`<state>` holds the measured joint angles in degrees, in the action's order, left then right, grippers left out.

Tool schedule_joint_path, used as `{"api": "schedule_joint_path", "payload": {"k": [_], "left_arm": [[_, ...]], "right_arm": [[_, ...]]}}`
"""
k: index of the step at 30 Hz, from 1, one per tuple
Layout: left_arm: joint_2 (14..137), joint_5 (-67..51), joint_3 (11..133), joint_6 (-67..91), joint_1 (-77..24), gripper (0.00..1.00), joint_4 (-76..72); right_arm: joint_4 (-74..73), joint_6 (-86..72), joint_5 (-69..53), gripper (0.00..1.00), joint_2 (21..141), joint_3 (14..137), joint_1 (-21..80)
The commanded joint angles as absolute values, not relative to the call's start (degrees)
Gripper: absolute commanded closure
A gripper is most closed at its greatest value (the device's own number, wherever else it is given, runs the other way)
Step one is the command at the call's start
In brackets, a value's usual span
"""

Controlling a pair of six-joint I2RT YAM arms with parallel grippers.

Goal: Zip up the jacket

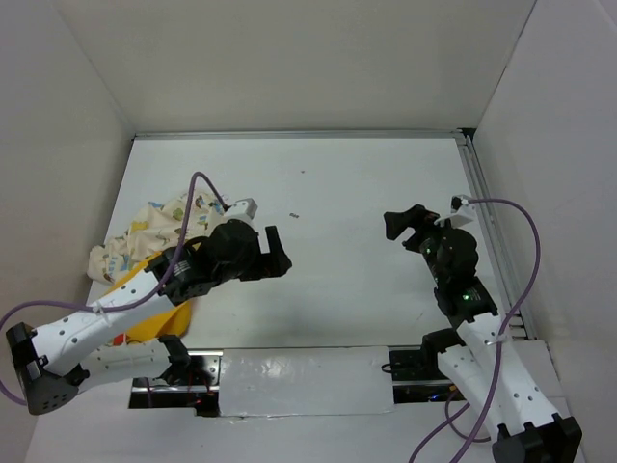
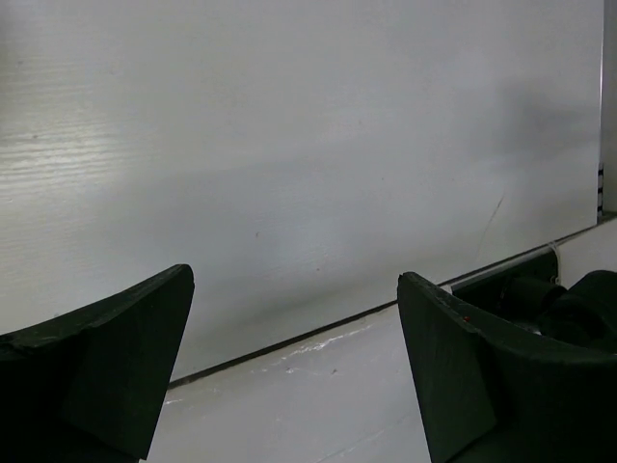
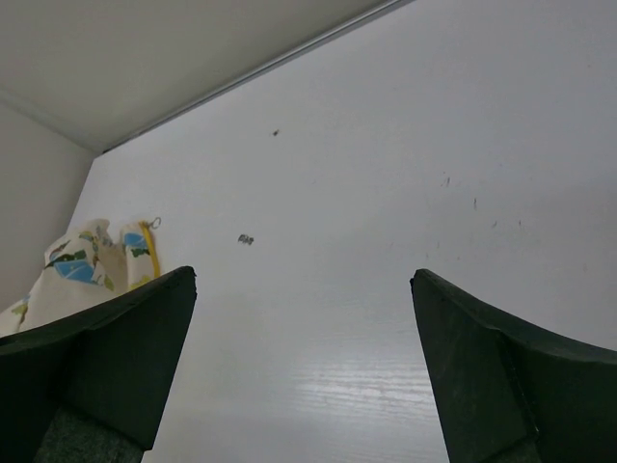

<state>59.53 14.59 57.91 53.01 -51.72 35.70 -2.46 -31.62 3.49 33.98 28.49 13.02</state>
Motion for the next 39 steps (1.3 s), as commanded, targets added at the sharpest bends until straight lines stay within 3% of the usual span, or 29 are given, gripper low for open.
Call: {"api": "schedule_joint_path", "payload": {"k": [1,8,13,19,23,24,25,26,27,28,34,39], "left_arm": [[56.9,18.4,57.7,56.7,-49.8,0.01,39.2],[51.4,14.0,55.9,61.3,-31.9,0.01,48.2],[49.2,11.7,52.9,61.5,-18.3,0.01,49.7],[58.0,4.3,52.3,59.2,1.8,0.01,45.2],[65.2,2.9,52.8,57.3,7.3,0.02,42.4],[66.3,2.0,54.0,56.6,7.7,0.07,41.8],[68.2,1.4,54.7,54.3,8.1,0.31,39.8],[68.7,0.8,55.3,52.9,7.7,0.45,38.3],[69.6,-0.8,56.3,51.2,6.3,0.94,36.3],[69.7,-1.4,57.0,51.1,5.5,1.00,36.1],[67.8,-13.9,55.9,41.3,-12.2,1.00,19.0],[77.0,-21.4,62.4,35.3,-27.5,1.00,12.9]], "right_arm": [[-4.0,-28.9,7.0,0.00,35.1,32.0,14.3],[-6.6,-34.7,10.6,0.00,38.6,34.6,15.1],[-4.7,-36.3,12.5,0.00,32.8,31.4,15.4],[-4.4,-34.7,13.1,0.00,25.8,28.6,15.4],[-4.4,-34.3,12.6,0.00,25.8,28.7,15.3],[-3.7,-34.0,12.2,0.00,26.3,28.4,15.4],[-3.4,-33.9,11.7,0.00,26.7,28.4,15.4],[-2.7,-34.2,11.3,0.00,27.4,28.2,15.5],[-2.4,-33.8,10.2,0.00,27.9,28.1,15.4],[-2.1,-33.8,9.6,0.00,28.4,28.2,15.4],[-0.4,-33.5,2.4,0.00,32.6,28.3,15.6],[0.7,-32.6,0.4,0.00,36.5,30.1,15.9]]}}
